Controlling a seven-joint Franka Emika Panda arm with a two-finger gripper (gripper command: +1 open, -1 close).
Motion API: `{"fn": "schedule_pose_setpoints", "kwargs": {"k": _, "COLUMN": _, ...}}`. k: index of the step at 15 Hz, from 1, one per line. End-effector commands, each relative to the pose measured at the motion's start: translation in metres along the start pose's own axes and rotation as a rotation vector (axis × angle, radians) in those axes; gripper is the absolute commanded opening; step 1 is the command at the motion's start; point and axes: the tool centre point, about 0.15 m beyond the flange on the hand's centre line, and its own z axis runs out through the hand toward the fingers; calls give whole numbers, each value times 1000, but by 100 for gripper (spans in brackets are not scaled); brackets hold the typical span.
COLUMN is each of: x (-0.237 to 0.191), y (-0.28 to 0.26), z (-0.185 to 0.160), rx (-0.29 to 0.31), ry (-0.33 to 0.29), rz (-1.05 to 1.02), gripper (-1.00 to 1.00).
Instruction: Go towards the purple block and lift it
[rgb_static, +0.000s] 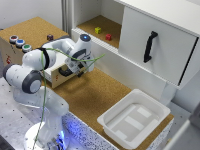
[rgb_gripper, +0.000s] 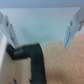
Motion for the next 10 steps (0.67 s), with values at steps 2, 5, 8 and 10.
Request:
{"fn": "schedule_pose_setpoints", "kwargs": {"k": 2, "x": 54, "y": -95, "z": -66, "rx": -60, "ry": -41, "rz": -273, "gripper": 100}}
{"fn": "schedule_pose_setpoints", "kwargs": {"k": 5, "x": 59, "y": -147, "z": -64, "rx": -31, "ry": -69, "rz": -386, "gripper": 100}}
{"fn": "schedule_pose_setpoints", "kwargs": {"k": 8, "x": 37, "y": -207, "z": -43, "rx": 33, "ry": -127, "rz": -451, "gripper": 100}}
{"fn": "schedule_pose_setpoints", "kwargs": {"k": 10, "x": 22, "y": -238, "z": -32, "rx": 54, "ry": -174, "rz": -496, "gripper": 100}}
